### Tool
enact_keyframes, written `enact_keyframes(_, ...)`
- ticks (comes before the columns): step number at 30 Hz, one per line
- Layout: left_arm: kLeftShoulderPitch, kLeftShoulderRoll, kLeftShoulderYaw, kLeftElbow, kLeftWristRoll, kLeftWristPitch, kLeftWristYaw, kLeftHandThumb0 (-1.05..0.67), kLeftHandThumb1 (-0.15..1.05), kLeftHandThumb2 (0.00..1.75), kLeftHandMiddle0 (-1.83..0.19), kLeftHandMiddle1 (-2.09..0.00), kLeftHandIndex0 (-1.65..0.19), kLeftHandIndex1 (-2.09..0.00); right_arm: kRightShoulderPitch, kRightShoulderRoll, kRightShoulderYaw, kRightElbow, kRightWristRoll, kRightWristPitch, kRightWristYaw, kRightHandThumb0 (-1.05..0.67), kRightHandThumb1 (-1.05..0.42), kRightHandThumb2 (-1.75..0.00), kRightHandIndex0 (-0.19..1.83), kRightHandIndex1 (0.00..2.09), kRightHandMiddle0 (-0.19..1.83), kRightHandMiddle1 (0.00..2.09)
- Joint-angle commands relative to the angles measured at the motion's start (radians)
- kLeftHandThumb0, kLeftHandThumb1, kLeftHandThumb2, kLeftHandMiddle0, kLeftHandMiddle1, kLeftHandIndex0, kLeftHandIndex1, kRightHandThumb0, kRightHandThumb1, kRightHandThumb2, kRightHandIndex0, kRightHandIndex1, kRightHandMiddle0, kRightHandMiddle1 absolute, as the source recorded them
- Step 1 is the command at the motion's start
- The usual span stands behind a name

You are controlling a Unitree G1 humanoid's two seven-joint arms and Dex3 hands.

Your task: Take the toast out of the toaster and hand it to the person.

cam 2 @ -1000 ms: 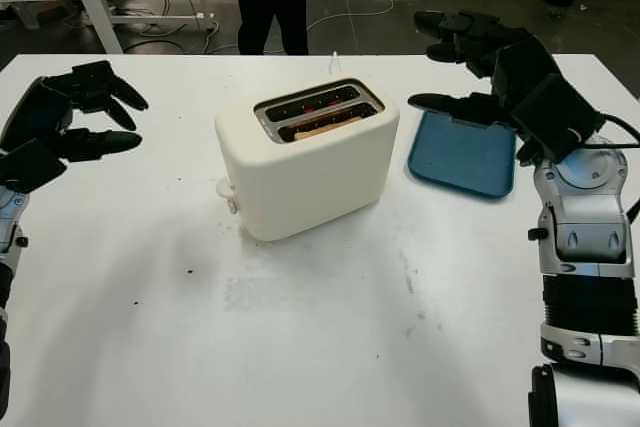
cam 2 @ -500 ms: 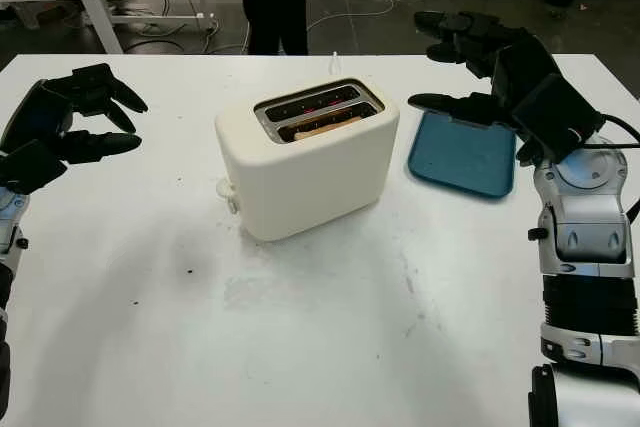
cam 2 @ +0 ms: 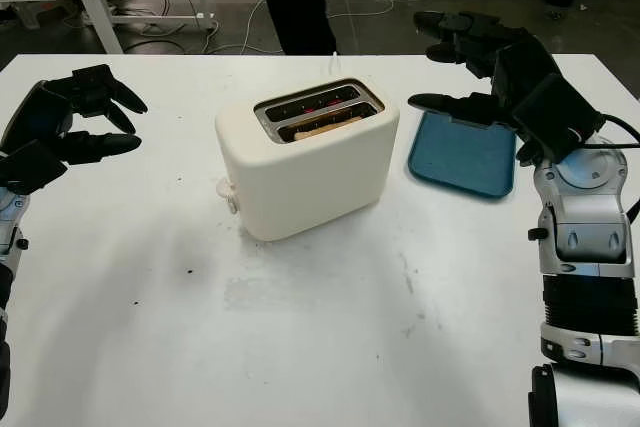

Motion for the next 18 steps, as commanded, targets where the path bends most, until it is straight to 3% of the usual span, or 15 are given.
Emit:
enact_keyframes(1,-0.008,0.011,0.004,-0.002,-0.006,-0.012,0.009,-1.05,0.92,0.09,-0.64,-1.37,-0.52,-1.23,0.004,-0.006,-0.004,-0.008,0.003,0.01,0.0,-0.29,-0.72,0.0,0.13,0.87,0.56,0.01)
enact_keyframes(18,-0.013,0.007,0.005,-0.006,-0.02,0.003,-0.005,-1.05,0.92,0.09,-0.65,-1.36,-0.53,-1.22,-0.004,-0.008,0.0,-0.005,0.001,0.012,0.005,-0.3,-0.72,0.0,0.15,0.85,0.57,0.01)
